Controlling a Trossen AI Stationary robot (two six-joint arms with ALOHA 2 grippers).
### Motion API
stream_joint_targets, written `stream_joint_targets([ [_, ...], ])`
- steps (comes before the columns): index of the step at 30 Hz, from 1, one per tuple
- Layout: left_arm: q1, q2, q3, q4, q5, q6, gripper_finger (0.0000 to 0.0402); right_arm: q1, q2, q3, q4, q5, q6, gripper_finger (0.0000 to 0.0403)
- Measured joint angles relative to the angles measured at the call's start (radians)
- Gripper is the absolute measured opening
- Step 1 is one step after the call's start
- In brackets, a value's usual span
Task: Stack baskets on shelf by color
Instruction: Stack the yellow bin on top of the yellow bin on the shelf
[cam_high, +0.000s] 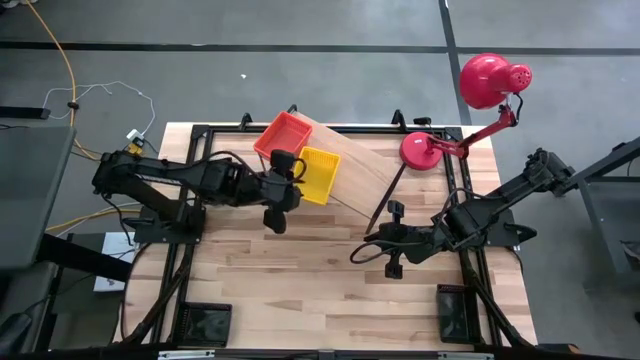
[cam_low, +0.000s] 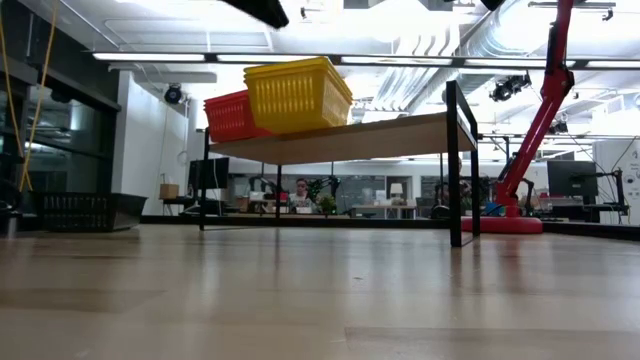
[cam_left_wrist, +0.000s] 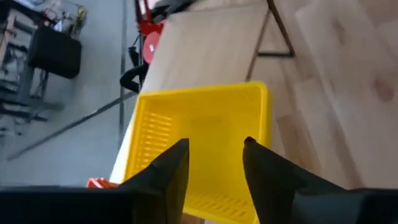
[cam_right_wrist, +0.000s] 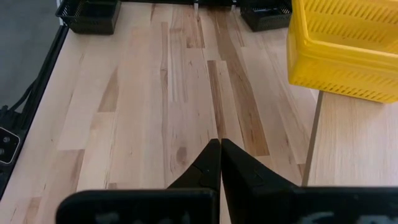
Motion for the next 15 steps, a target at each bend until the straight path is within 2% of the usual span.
stream_joint_targets([
  [3, -0.019, -0.001, 0.017, -0.024, 0.082, -0.084, 0.0135, 0.000, 0.000, 0.000, 0.000, 0.000, 0.000, 0.0000],
  [6, -0.060, -0.001, 0.002, -0.023, 0.174, -0.147, 0.0105, 0.000, 0.000, 0.000, 0.000, 0.000, 0.000, 0.0000],
  [10, -0.137, -0.001, -0.079, 0.030, 0.139, -0.161, 0.0020, 0.000, 0.000, 0.000, 0.000, 0.000, 0.000, 0.0000],
  [15, -0.165, -0.014, -0.320, 0.285, 0.101, -0.165, 0.0004, 0.000, 0.000, 0.000, 0.000, 0.000, 0.001, 0.0000],
])
